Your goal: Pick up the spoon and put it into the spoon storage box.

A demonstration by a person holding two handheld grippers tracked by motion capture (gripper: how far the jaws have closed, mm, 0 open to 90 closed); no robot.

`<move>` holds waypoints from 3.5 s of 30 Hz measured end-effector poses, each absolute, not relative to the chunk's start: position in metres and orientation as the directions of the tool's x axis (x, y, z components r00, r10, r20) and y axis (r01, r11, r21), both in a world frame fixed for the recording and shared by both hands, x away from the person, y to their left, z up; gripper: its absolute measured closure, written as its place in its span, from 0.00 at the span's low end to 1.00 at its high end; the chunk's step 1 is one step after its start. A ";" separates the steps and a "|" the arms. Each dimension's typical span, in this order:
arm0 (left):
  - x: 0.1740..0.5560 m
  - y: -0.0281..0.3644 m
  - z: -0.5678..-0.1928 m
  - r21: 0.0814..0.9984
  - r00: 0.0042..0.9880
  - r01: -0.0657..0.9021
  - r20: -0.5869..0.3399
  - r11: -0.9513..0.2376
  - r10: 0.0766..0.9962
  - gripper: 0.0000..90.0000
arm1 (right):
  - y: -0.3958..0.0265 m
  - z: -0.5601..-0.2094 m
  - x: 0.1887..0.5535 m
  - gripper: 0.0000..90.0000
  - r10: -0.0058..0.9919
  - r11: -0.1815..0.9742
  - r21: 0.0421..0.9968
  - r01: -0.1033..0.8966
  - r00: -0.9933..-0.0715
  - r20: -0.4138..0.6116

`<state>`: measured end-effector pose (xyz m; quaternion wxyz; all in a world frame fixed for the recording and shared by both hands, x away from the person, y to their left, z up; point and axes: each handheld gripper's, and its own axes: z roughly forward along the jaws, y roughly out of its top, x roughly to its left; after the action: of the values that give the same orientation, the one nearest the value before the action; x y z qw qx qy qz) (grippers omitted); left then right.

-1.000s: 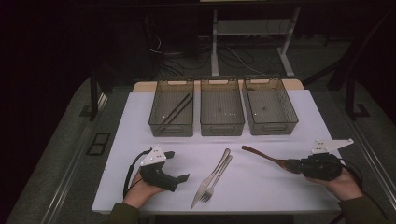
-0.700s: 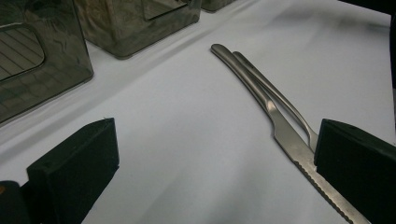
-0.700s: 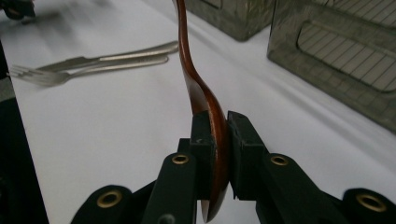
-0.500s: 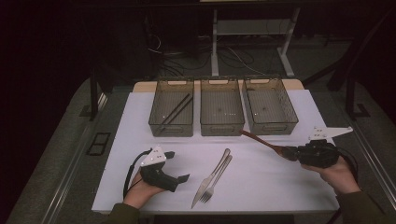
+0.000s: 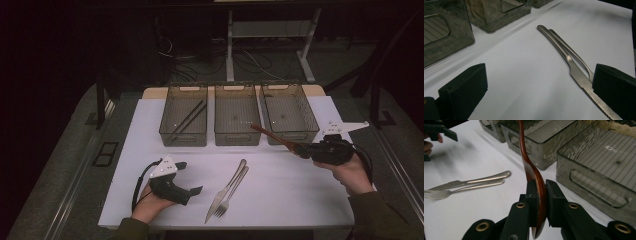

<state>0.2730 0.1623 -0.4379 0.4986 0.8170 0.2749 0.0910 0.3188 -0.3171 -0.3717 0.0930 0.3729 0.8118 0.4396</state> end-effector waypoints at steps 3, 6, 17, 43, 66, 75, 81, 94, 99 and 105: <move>0.273 0.162 -0.438 0.865 0.832 0.359 -0.126 -0.351 0.540 0.00 | -0.314 -0.370 0.325 0.89 0.702 0.325 0.783 0.531 -0.690 0.177; 0.274 0.162 -0.438 0.864 0.832 0.360 -0.126 -0.351 0.540 0.00 | -0.310 -0.368 0.329 0.89 0.710 0.317 0.785 0.532 -0.682 0.175; 0.274 0.163 -0.438 0.867 0.830 0.360 -0.129 -0.344 0.543 0.00 | -0.292 -0.354 0.352 0.89 0.745 0.294 0.790 0.538 -0.647 0.163; 0.273 0.162 -0.436 0.870 0.836 0.352 -0.127 -0.344 0.533 0.00 | -0.205 -0.359 0.432 0.89 0.823 0.306 0.737 0.603 -0.556 0.113; 0.272 0.160 -0.436 0.870 0.840 0.350 -0.127 -0.348 0.528 0.00 | -0.180 -0.380 0.443 0.77 0.831 0.327 0.698 0.637 -0.546 0.108; 0.272 0.160 -0.436 0.869 0.841 0.349 -0.125 -0.350 0.527 0.00 | -0.188 -0.371 0.432 0.58 0.810 0.307 0.741 0.597 -0.573 0.126; 0.272 0.161 -0.436 0.870 0.838 0.351 -0.127 -0.346 0.531 0.00 | -0.203 -0.364 0.418 0.53 0.778 0.264 0.771 0.580 -0.600 0.185; 0.273 0.163 -0.437 0.869 0.832 0.358 -0.132 -0.341 0.539 0.00 | -0.232 -0.359 0.380 0.42 0.705 0.238 0.821 0.518 -0.674 0.221; 0.273 0.164 -0.438 0.869 0.827 0.365 -0.137 -0.335 0.545 0.00 | -0.247 -0.365 0.363 0.41 0.701 0.227 0.829 0.512 -0.676 0.226; 0.271 0.164 -0.437 0.870 0.825 0.362 -0.133 -0.334 0.549 0.00 | -0.266 -0.377 0.346 0.40 0.698 0.203 0.836 0.511 -0.674 0.243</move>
<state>0.2715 0.1644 -0.4366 0.5041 0.8114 0.2809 0.0928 0.3457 -0.2664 -0.3774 0.0945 0.3925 0.7697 0.4946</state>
